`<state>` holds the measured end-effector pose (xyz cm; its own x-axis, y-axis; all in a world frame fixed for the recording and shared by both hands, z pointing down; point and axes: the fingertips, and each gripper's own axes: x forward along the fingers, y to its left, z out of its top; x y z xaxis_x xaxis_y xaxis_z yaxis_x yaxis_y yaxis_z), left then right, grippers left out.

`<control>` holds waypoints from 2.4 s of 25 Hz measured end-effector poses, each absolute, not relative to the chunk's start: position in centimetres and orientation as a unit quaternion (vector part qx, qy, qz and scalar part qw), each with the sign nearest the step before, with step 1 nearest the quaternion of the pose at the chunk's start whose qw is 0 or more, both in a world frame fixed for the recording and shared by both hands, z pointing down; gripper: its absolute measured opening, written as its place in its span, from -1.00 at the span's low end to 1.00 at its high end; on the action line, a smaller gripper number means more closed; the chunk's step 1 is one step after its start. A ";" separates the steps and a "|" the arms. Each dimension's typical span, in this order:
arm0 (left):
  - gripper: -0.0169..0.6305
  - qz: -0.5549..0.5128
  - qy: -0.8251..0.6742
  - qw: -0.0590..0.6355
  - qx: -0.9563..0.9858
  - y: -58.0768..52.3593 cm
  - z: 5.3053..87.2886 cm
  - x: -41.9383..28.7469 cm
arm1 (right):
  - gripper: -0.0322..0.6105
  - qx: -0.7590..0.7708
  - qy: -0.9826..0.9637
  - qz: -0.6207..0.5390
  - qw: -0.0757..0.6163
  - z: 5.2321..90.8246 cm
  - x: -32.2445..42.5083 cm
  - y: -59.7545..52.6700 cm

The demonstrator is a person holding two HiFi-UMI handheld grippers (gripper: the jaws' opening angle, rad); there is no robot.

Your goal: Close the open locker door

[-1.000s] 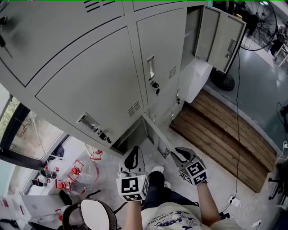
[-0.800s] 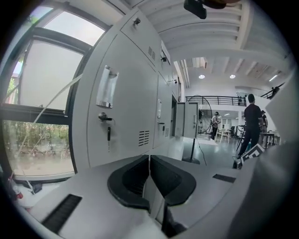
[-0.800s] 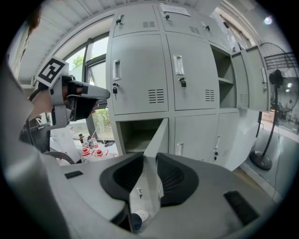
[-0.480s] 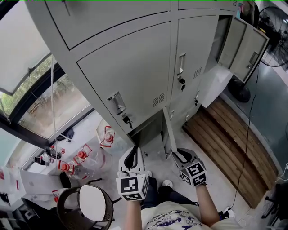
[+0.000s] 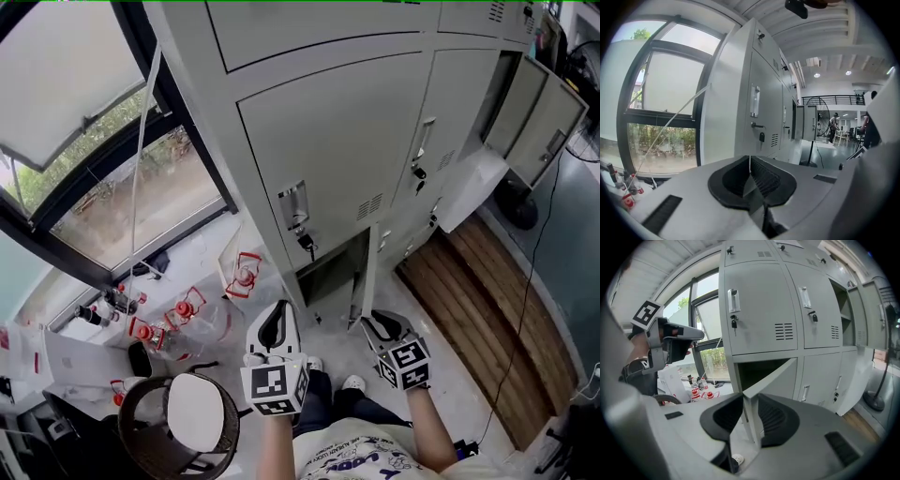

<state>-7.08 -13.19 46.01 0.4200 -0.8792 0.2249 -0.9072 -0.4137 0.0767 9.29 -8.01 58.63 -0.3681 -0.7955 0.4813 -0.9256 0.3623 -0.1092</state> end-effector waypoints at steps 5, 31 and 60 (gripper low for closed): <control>-0.91 0.073 -0.541 0.093 0.833 -13.7 45.9 -8.8 | -0.61 0.526 -0.811 0.179 0.183 58.7 7.4 -9.0; -0.91 0.065 -0.577 0.103 0.807 -17.0 46.1 -16.0 | -0.68 0.521 -0.814 0.165 0.196 58.9 0.6 -14.7; -0.91 0.058 -0.615 0.113 0.779 -19.7 46.4 -21.0 | -0.75 0.509 -0.826 0.149 0.193 58.8 -3.3 -20.7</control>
